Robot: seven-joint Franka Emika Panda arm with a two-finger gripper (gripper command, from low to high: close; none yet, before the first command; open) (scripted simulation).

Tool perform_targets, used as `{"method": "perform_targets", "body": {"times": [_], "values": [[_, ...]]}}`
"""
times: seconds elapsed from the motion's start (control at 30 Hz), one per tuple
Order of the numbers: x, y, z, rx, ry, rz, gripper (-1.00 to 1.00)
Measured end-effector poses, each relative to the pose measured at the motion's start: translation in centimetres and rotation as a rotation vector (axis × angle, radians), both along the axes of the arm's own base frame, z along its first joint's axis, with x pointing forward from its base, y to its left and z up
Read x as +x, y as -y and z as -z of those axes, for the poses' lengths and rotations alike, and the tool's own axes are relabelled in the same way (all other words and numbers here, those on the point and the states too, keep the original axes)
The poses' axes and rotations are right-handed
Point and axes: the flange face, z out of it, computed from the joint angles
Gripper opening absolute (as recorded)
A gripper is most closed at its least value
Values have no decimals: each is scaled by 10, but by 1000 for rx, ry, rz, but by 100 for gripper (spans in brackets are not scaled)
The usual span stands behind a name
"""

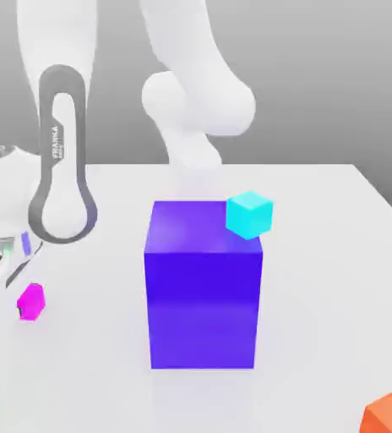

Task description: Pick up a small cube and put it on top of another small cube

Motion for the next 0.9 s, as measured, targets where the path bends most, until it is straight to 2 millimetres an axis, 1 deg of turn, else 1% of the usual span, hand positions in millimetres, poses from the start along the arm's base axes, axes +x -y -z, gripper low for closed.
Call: {"method": "perform_targets", "body": {"times": [0.07,0.1,0.23,0.4,0.43,0.5,0.67,0.77,0.9], "values": [[0,0,2,1,0,1,-100],[0,0,0,0,0,0,-100],[1,3,-27,-6,0,-3,-100],[2,1,-61,0,1,-5,-100],[10,3,-65,0,1,-31,-100],[34,8,-72,-3,-2,-105,-100],[108,15,-89,-6,-5,-321,-100],[153,12,-100,-5,-5,-453,-100],[211,2,-112,2,-1,-620,-100]]}}
